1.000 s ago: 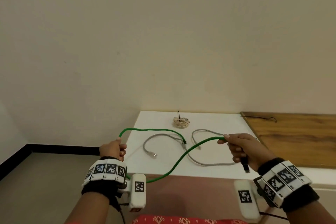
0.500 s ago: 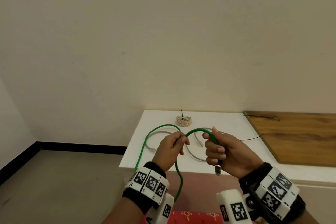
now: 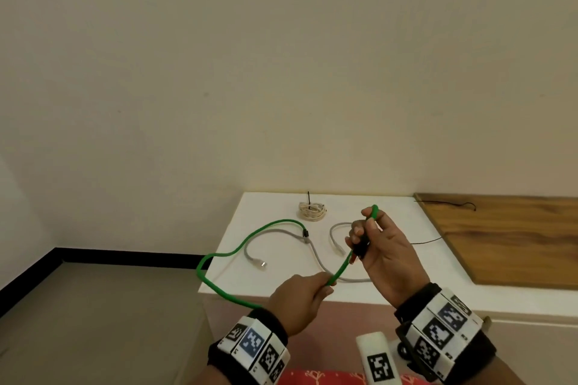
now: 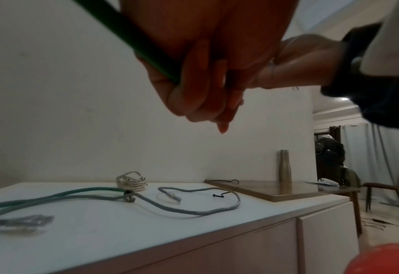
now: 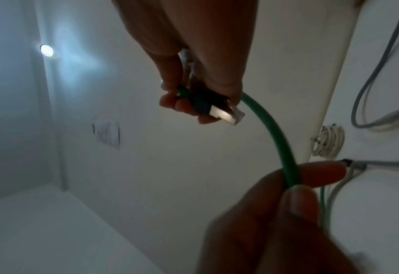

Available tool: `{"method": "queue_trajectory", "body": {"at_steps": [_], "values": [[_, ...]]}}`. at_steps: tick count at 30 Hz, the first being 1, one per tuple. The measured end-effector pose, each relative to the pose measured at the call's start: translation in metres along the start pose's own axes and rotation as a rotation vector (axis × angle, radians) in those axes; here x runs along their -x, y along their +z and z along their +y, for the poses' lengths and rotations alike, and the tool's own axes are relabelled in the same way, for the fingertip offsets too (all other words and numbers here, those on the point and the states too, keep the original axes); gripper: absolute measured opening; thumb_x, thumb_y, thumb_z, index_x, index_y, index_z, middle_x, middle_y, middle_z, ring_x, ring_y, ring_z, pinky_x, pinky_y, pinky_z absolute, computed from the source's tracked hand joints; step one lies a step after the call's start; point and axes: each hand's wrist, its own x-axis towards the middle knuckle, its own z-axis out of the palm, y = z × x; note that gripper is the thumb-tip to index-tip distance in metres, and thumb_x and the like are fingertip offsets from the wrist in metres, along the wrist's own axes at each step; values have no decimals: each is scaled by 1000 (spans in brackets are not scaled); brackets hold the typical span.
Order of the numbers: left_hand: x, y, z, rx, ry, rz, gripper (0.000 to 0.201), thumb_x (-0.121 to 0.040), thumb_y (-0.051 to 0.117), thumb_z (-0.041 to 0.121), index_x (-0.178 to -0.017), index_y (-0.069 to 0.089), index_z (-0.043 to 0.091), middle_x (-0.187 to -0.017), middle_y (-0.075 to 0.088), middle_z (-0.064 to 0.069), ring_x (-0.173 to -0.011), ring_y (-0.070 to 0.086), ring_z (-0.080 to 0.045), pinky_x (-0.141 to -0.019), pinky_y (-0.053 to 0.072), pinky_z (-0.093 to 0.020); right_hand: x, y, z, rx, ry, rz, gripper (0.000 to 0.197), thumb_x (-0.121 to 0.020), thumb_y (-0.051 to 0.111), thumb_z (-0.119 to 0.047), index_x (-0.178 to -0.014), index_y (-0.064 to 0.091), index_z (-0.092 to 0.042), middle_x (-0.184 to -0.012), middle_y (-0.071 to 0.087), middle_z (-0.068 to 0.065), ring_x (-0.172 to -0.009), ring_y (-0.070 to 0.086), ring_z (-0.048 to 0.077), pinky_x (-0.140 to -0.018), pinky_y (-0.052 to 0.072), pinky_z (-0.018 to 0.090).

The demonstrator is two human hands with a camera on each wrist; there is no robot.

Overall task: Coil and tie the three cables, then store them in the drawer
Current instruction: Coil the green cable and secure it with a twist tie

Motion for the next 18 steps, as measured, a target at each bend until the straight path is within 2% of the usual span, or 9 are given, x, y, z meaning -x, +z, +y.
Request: {"method": "queue_trajectory", "body": {"at_steps": [1, 2, 3, 4, 6, 8, 11, 15, 18], "values": [[1, 0, 2, -49, 2, -28, 31, -97, 37, 27, -123, 49, 16, -98, 67, -17, -89, 60, -31, -73, 42, -32, 0, -2, 3, 89, -17, -6, 26, -72, 57, -31, -91, 52, -15, -58, 55, -4, -58, 51, 11, -56, 48, 21], [2, -1, 4, -99, 1, -57, 32, -97, 38, 27, -125, 46, 16, -101, 66, -18, -92, 60, -33, -73, 43, -34, 1, -4, 7, 194, -38, -9, 20, -77, 54, -29, -91, 51, -14, -58, 56, -5, -58, 51, 10, -54, 44, 22], [3, -1, 6, -148, 2, -85, 33, -96, 39, 26, -127, 43, 16, -102, 65, -18, -93, 59, -34, -73, 43, -35, 2, -5, 10, 284, -56, -23, 8, -86, 49, -20, -90, 50, -14, -58, 58, -5, -58, 51, 10, -53, 40, 23], [4, -2, 8, -189, 9, -110, 34, -96, 40, 25, -128, 41, 15, -104, 64, -20, -94, 59, -35, -73, 42, -35, 3, -6, 13, 365, -72, -32, 7, -91, 43, -10, -90, 49, -13, -58, 60, -4, -58, 52, 9, -53, 39, 22], [6, -4, 13, -249, 37, -146, 33, -95, 38, 22, -127, 39, 13, -104, 63, -22, -94, 57, -38, -73, 43, -39, 6, -7, 19, 487, -77, -60, 17, -93, 38, 1, -89, 49, -11, -58, 64, -1, -58, 56, 7, -55, 42, 16], [8, -4, 17, -306, 57, -156, 30, -96, 36, 21, -124, 40, 11, -104, 62, -23, -93, 57, -40, -73, 43, -40, 10, -4, 21, 549, -76, -82, 18, -92, 40, 4, -87, 49, -10, -58, 67, 0, -59, 60, 5, -57, 44, 10], [8, -4, 20, -377, 67, -151, 28, -97, 34, 20, -120, 42, 8, -102, 62, -22, -91, 58, -40, -69, 40, -39, 12, -2, 24, 532, -98, -60, 15, -91, 43, 2, -86, 50, -11, -62, 71, 1, -63, 64, 7, -59, 46, 10], [8, -3, 19, -450, 72, -170, 26, -97, 32, 17, -118, 44, 7, -99, 62, -23, -88, 58, -41, -64, 33, -35, 11, 0, 23, 292, -67, 82, 12, -93, 41, -7, -88, 51, -13, -65, 72, 2, -67, 67, 14, -59, 52, 19], [6, -4, 22, -517, 109, -157, 26, -97, 32, 18, -114, 47, 5, -97, 63, -23, -86, 59, -41, -64, 33, -36, 11, -1, 27, 398, -85, 37, 11, -92, 45, -3, -84, 50, -10, -61, 69, 3, -63, 65, 12, -56, 49, 15]]}}
